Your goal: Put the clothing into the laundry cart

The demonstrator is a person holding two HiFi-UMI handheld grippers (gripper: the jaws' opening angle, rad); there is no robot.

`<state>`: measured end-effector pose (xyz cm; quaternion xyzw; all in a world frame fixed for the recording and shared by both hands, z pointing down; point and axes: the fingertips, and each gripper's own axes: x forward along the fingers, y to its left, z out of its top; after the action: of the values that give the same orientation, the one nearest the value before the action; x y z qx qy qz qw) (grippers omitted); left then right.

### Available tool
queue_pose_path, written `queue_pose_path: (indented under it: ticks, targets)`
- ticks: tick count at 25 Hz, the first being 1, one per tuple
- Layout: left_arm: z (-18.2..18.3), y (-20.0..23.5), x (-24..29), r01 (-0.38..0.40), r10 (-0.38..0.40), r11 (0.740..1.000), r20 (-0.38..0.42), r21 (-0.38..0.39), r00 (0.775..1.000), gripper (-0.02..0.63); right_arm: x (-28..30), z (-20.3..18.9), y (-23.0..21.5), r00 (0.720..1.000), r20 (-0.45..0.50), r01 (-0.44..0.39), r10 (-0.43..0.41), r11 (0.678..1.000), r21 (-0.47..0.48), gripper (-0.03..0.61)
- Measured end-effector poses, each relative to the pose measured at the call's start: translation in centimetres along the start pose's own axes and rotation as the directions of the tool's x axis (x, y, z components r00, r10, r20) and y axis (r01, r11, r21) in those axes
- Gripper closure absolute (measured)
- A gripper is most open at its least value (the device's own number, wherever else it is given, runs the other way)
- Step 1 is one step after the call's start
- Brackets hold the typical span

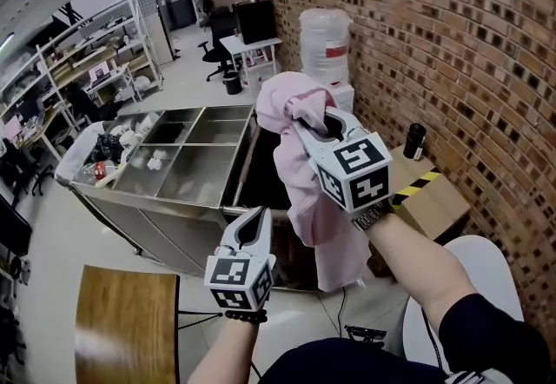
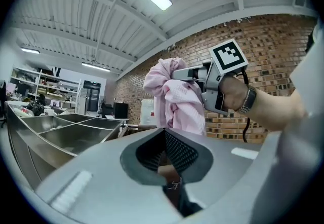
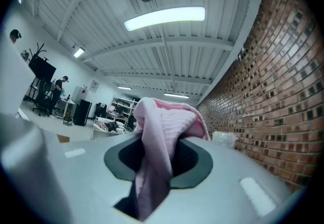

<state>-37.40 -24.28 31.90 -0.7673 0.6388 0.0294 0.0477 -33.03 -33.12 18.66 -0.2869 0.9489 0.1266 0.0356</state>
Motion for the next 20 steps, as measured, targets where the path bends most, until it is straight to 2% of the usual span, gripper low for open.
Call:
queue_pose_path:
  ticks: [5, 11, 14, 16, 18, 20]
  targets:
    - [-1.3, 2.2, 0.2, 0.015, -0.015, 1.000, -0.021, 0.010, 1.000, 0.612, 3.6, -5.5, -0.6, 0.992, -0.126, 0.024, -0.020, 0.999, 0.025, 0.463]
    - [-1.7, 4.1, 0.4, 0.023, -0.023, 0.999, -0.025, -0.026, 0.999, 0.612, 6.9, -10.6, -0.4, 0.972, -0.232, 0.032, -0.023, 0.999, 0.036, 0.463]
    - [-2.1, 4.7, 0.6, 0.027, -0.028, 0.999, -0.031, -0.032, 0.999, 0.612, 8.6, -13.3, 0.2, 0.953, -0.303, 0.014, -0.002, 0.999, 0.037, 0.462]
    - [-2.6, 5.3, 0.7, 0.029, -0.030, 0.999, -0.037, -0.032, 0.999, 0.612, 9.8, -15.5, 0.8, 0.930, -0.367, -0.010, 0.023, 0.999, 0.035, 0.456]
    - [-2.7, 6.0, 0.7, 0.028, -0.030, 0.999, -0.038, -0.042, 0.999, 0.612, 10.8, -17.8, 1.8, 0.897, -0.440, -0.047, 0.049, 0.999, 0.015, 0.427]
    - [-2.9, 6.7, 0.6, 0.026, -0.028, 0.998, -0.039, -0.051, 0.999, 0.612, 11.4, -19.6, 2.8, 0.868, -0.492, -0.082, 0.071, 0.997, -0.001, 0.316]
